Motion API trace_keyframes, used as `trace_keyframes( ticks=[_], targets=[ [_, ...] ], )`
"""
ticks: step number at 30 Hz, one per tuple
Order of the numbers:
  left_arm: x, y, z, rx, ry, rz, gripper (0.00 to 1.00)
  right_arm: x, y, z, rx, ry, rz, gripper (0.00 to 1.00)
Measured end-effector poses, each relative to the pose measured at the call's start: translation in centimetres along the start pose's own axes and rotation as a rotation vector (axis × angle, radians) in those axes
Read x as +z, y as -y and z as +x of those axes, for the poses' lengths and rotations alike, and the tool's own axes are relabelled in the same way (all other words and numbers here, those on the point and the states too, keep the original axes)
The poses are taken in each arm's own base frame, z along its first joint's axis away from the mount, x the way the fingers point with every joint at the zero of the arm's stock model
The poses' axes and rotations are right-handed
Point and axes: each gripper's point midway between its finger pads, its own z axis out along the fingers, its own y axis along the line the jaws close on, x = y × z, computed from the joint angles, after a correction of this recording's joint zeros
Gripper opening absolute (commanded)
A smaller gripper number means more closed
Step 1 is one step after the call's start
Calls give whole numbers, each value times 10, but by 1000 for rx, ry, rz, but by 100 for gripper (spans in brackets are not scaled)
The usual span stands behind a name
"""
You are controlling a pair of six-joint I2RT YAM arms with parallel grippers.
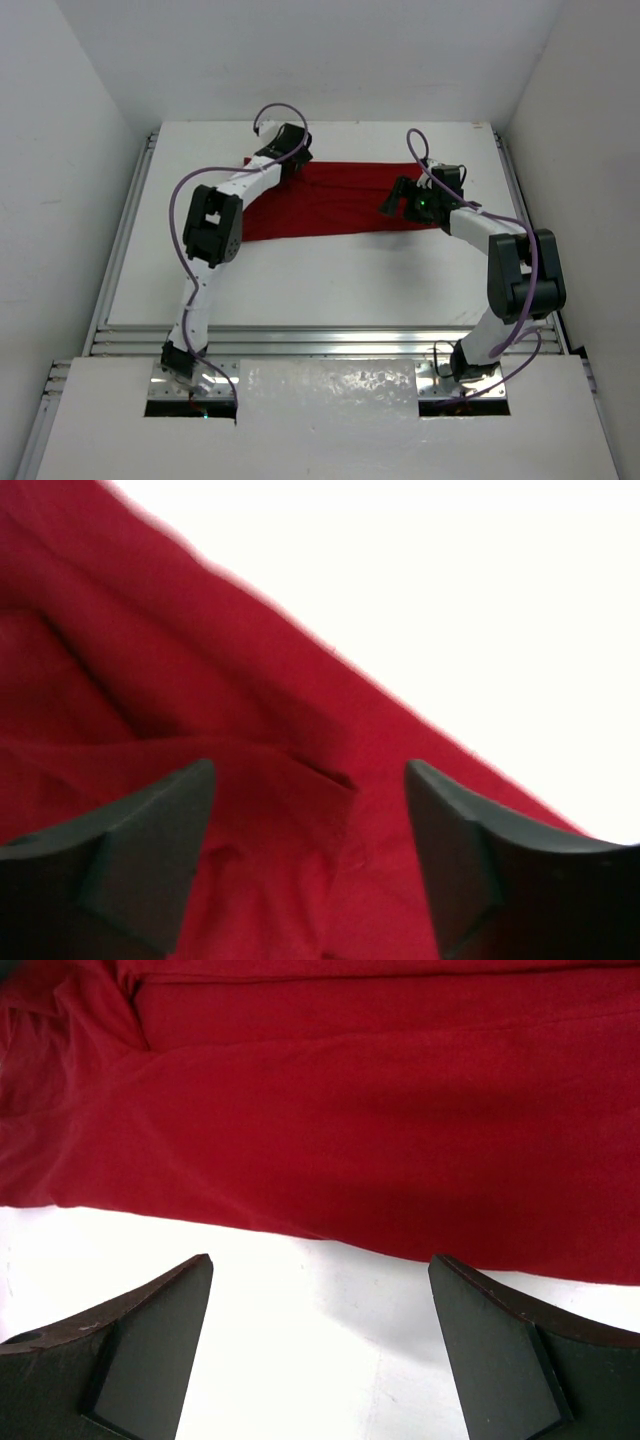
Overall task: Fold and stack the t-shirts
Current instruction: Fold the other side of the tshirt into a rectangle, then rotate the tshirt 90 degrees
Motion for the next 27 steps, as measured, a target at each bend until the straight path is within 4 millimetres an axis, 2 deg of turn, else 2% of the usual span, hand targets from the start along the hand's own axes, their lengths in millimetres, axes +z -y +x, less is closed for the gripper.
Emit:
trace_keyframes(
  ticks=[2,4,10,12,14,17,19,21,23,24,26,27],
  targets=[
    [-6,4,-19,-2,55,-7,82,1,1,0,-3,0,3,90],
    [-19,-2,-36,-9,102,-25,83,3,3,2,-6,-6,7,90],
    [-101,-84,-51,-37,112,-136,81,21,5,-13,-27,-10,10,90],
    [-121,-115,-46,-60,101,-165,79,28,1,-20,-49,-9,-3,89],
    [-133,-147,-31,-77,82,-195,74,39,-6,-27,-87,-14,-21,89],
    [-137,-191,-5,-70,30,-253,72,50,-19,-30,-137,-28,-49,89],
    [-133,-211,12,-63,-24,-281,71,51,-26,-26,-161,-42,-60,89],
    [-130,-219,17,-68,-49,-296,71,50,-26,-20,-175,-63,-55,90],
    [-123,-222,20,-78,-64,-302,70,48,-18,-14,-182,-90,-18,91],
    [-120,-224,21,-80,-70,-309,63,47,-13,-13,-181,-103,7,90],
    [-113,-229,27,-83,-83,-326,57,43,0,-16,-158,-126,63,90],
    [-109,-231,33,-77,-95,-336,49,41,7,-22,-142,-127,87,89]
  ],
)
